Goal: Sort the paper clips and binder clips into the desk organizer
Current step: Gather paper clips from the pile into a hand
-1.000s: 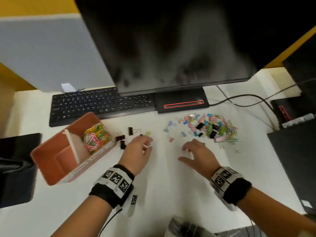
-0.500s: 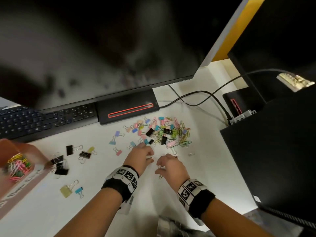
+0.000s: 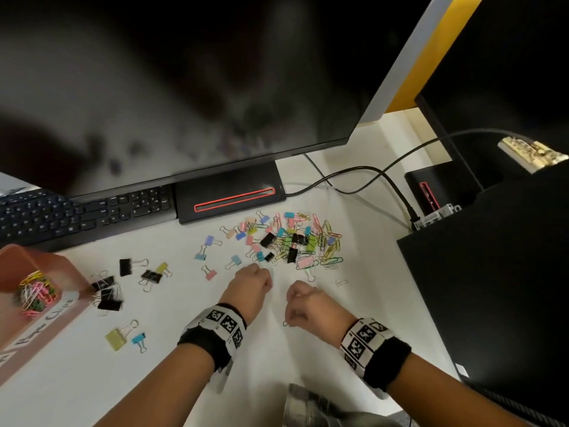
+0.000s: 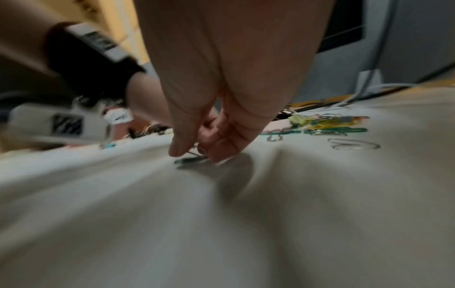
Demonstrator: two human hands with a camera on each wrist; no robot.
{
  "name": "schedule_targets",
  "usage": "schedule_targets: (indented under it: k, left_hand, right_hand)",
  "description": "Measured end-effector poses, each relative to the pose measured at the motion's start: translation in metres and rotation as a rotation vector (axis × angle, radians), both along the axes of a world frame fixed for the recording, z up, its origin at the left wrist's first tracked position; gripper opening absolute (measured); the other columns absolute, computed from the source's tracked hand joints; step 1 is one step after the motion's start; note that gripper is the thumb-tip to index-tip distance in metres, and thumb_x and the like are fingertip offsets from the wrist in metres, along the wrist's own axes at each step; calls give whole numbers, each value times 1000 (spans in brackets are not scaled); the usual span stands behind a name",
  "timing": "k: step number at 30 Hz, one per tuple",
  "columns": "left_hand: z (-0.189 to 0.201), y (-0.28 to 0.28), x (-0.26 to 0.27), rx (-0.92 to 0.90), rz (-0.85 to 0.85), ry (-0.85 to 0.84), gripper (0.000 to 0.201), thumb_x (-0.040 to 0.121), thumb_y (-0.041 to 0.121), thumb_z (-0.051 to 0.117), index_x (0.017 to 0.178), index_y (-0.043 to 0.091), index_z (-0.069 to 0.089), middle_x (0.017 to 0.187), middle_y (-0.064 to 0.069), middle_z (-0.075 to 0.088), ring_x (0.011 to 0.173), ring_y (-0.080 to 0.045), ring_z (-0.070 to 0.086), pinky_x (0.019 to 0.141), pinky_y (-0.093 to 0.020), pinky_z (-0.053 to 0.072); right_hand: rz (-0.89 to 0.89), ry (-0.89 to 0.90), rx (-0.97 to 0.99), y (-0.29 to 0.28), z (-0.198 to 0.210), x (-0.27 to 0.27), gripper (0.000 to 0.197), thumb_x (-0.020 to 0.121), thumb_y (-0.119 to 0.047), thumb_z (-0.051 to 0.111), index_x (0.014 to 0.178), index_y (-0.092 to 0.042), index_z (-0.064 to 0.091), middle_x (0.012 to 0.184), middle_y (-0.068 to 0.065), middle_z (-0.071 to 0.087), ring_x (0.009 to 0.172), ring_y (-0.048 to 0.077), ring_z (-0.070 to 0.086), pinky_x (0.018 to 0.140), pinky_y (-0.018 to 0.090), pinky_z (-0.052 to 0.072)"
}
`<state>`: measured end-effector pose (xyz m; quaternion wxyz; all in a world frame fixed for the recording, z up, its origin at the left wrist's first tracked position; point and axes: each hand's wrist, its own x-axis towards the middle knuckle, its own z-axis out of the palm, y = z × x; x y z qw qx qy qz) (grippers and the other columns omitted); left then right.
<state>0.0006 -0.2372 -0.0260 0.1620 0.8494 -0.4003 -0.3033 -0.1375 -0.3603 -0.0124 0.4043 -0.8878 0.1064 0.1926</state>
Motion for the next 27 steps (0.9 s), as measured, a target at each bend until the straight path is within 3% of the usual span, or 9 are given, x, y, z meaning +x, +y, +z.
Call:
schedule_targets:
  k: [3, 7, 11, 13, 16, 18, 21, 24, 27]
  left_hand:
    - [2, -1, 4, -122, 59, 41, 11, 89, 12, 51, 83, 14, 60, 87, 2, 48, 78, -15, 47, 71, -18, 33]
    - [10, -10, 3, -227, 126, 77, 9, 89, 15, 55, 96, 15, 61, 89, 0, 57, 78, -11, 50, 66, -6, 33]
    - [12, -24, -4, -141, 141, 86, 42, 90, 19, 56, 131, 20, 47, 94, -2, 61, 82, -13, 54, 76, -19, 39]
    - [9, -28, -6, -93, 148, 66, 52, 90, 19, 54, 138, 22, 36, 94, -3, 61, 83, -14, 56, 79, -23, 43]
    - [7, -26, -6, -55, 163, 27, 55, 92, 18, 51, 142, 24, 31, 99, -6, 61, 89, -18, 57, 86, -30, 48]
    - [6, -20, -3, -29, 172, 1, 52, 93, 17, 47, 142, 22, 30, 113, -9, 59, 103, -22, 56, 94, -35, 47]
    - [6, -9, 1, 17, 208, -6, 51, 94, 16, 46, 142, 21, 31, 126, -10, 55, 112, -25, 54, 99, -37, 45]
    - [11, -3, 0, -26, 249, 2, 48, 92, 15, 48, 139, 20, 36, 119, -8, 59, 104, -23, 58, 95, -34, 47]
    - [16, -9, -3, -114, 239, -2, 39, 92, 13, 50, 130, 17, 47, 109, -7, 60, 91, -18, 56, 89, -30, 47]
  right_hand:
    - [175, -43, -122, 11, -6, -8, 14, 88, -15, 55, 88, -8, 68, 112, 5, 54, 92, 23, 52, 80, 27, 40]
    - [82, -87, -120, 13, -16, -11, 13, 86, -11, 54, 89, -8, 66, 95, 8, 65, 93, 27, 52, 87, 33, 41]
    - [68, -45, -178, 16, -16, -16, 19, 91, -13, 50, 103, -10, 65, 102, 11, 65, 100, 29, 54, 93, 38, 43]
    - [63, -24, -161, 9, -11, -17, 19, 91, -15, 50, 100, -11, 66, 102, 9, 64, 99, 27, 55, 92, 38, 44]
    - [-166, -139, -158, -22, -2, -14, 9, 86, -19, 61, 86, -16, 69, 96, 2, 64, 91, 20, 59, 87, 34, 47]
    - [-344, -259, -250, -51, 1, -9, 5, 82, -19, 67, 79, -17, 70, 107, 2, 66, 102, 20, 58, 93, 28, 42]
    - [-351, -194, -253, -85, 4, 4, 3, 80, -21, 70, 77, -19, 69, 138, 0, 50, 132, 19, 38, 110, 39, 28]
    - [-216, -78, -199, -90, 5, 10, 6, 79, -19, 71, 75, -15, 70, 148, 1, 38, 136, 20, 34, 112, 39, 27]
    - [-157, -105, -237, -73, 1, 1, 7, 78, -15, 71, 73, -9, 71, 149, 4, 35, 133, 21, 35, 107, 26, 24]
